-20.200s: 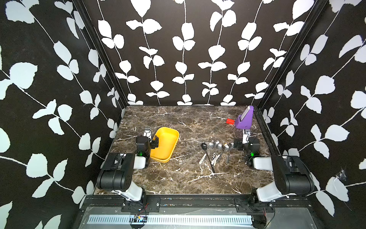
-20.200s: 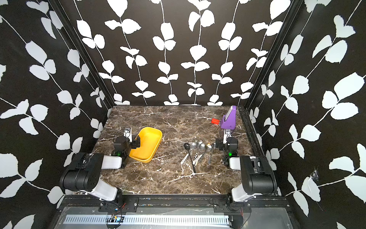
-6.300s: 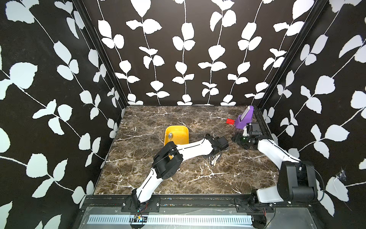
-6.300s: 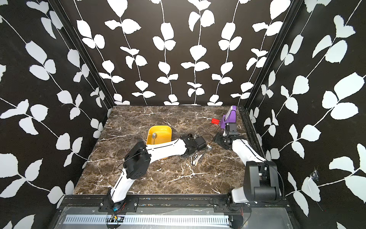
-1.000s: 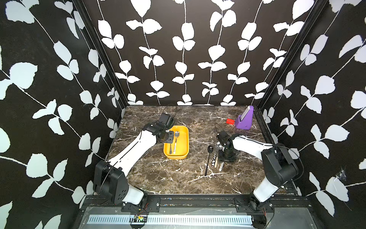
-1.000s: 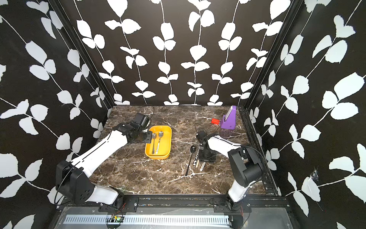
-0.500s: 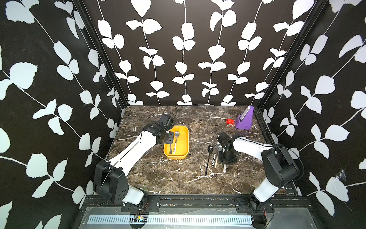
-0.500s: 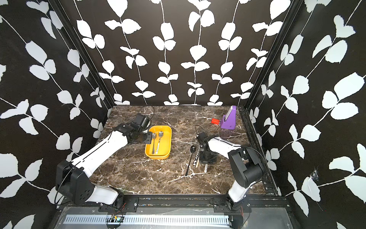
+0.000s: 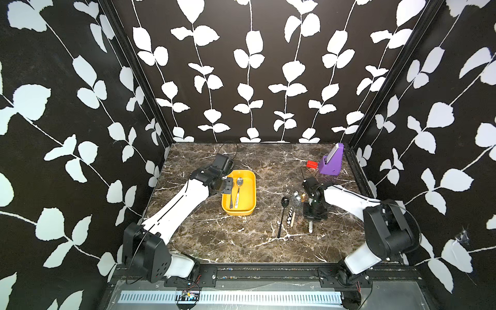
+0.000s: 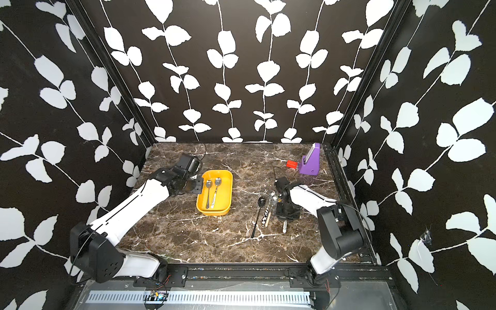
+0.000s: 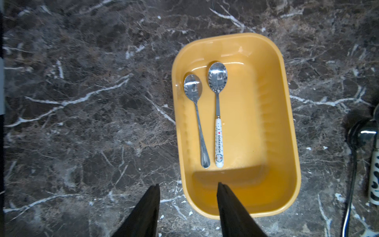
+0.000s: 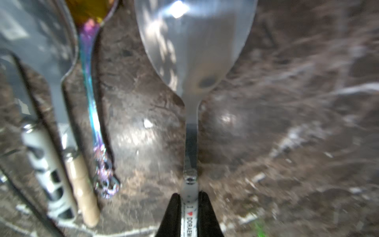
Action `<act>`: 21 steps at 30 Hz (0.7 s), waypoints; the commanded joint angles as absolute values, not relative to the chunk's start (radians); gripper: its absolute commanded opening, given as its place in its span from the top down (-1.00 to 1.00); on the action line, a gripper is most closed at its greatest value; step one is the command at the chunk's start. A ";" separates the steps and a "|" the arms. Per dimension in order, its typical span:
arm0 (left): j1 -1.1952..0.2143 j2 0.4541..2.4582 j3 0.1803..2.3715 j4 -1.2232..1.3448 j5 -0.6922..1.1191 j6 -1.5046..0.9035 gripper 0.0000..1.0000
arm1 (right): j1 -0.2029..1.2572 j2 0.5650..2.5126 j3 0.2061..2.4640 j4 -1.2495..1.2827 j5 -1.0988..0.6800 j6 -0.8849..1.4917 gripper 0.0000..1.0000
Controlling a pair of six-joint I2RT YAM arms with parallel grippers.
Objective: Put the spoon into the storage box
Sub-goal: Pick up the spoon from the center of the board, then place the spoon in the storage box.
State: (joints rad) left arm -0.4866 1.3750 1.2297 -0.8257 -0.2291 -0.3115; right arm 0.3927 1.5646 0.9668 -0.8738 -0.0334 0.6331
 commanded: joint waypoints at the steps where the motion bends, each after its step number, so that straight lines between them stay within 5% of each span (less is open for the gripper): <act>1: -0.477 1.324 1.210 -0.874 -0.284 -0.287 -0.02 | 0.398 1.499 1.087 -0.970 -0.017 0.613 0.84; 21: -0.440 1.103 0.993 -0.820 -0.437 -0.313 -0.03 | 0.799 2.161 2.132 -1.101 -0.203 0.713 0.88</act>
State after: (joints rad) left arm -0.4465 1.1370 0.9955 -0.8310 -0.4126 -0.3111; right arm 0.7822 2.1120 2.0171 -1.0237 -0.1696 0.6971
